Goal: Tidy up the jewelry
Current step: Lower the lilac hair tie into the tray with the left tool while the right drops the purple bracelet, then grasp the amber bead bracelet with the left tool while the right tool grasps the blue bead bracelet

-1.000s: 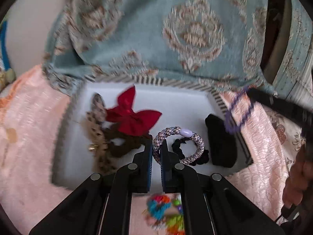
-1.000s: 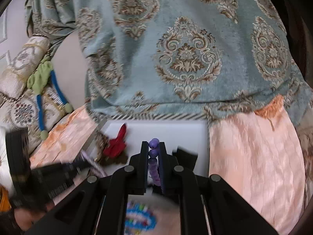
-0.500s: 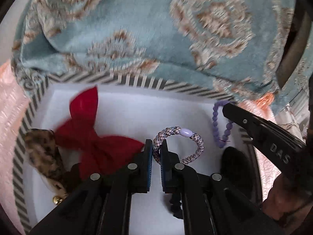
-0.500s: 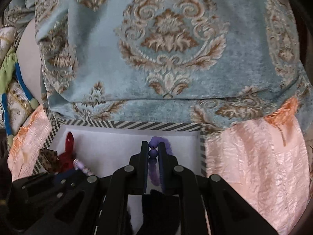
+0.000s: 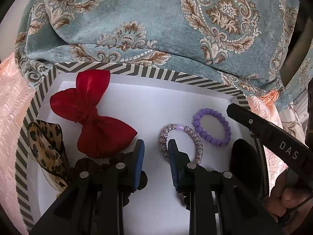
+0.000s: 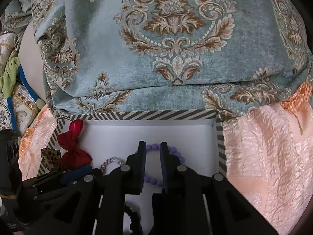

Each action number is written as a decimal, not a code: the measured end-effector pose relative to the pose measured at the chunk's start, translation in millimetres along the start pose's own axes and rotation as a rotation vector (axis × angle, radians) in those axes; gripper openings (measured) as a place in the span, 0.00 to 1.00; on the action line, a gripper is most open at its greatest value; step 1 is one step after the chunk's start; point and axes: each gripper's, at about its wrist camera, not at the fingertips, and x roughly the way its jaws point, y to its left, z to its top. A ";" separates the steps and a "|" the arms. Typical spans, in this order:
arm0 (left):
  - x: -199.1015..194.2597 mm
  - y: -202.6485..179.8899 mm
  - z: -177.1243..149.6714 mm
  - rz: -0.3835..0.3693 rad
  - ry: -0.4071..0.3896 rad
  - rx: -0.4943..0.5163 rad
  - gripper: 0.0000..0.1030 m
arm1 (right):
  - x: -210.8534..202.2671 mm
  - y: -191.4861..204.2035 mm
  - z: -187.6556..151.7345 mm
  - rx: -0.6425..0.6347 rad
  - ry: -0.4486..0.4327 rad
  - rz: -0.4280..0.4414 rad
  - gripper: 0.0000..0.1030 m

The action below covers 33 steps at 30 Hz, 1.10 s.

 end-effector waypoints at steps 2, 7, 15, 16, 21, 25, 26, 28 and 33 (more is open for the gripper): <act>-3.6 -1.6 -0.6 -0.013 -0.002 0.006 0.08 | -1.7 1.8 -1.7 -0.011 0.007 0.002 0.14; -35.2 -10.0 -2.0 -0.059 -0.047 0.039 0.08 | -25.3 14.1 -16.1 -0.079 -0.001 -0.012 0.14; -114.9 15.6 -44.7 -0.051 -0.160 0.080 0.11 | -116.9 20.7 -69.8 -0.095 -0.097 0.098 0.14; -119.1 22.1 -55.7 -0.043 -0.155 0.065 0.11 | -124.2 19.0 -77.9 -0.087 -0.101 0.117 0.14; -126.5 39.9 -101.2 -0.014 -0.097 -0.003 0.11 | -134.1 7.2 -131.4 -0.064 -0.043 0.157 0.14; -119.7 38.3 -121.7 0.018 -0.049 -0.012 0.11 | -114.4 2.7 -152.1 -0.044 0.032 0.176 0.14; -117.6 37.3 -123.6 0.029 -0.046 -0.006 0.11 | -109.2 2.6 -154.1 -0.044 0.046 0.166 0.14; -113.6 36.7 -126.1 0.044 -0.039 0.002 0.11 | -99.1 2.9 -154.8 -0.037 0.063 0.185 0.14; -104.5 35.6 -130.6 -0.036 -0.002 -0.022 0.11 | -78.4 7.5 -159.3 -0.063 0.113 0.169 0.21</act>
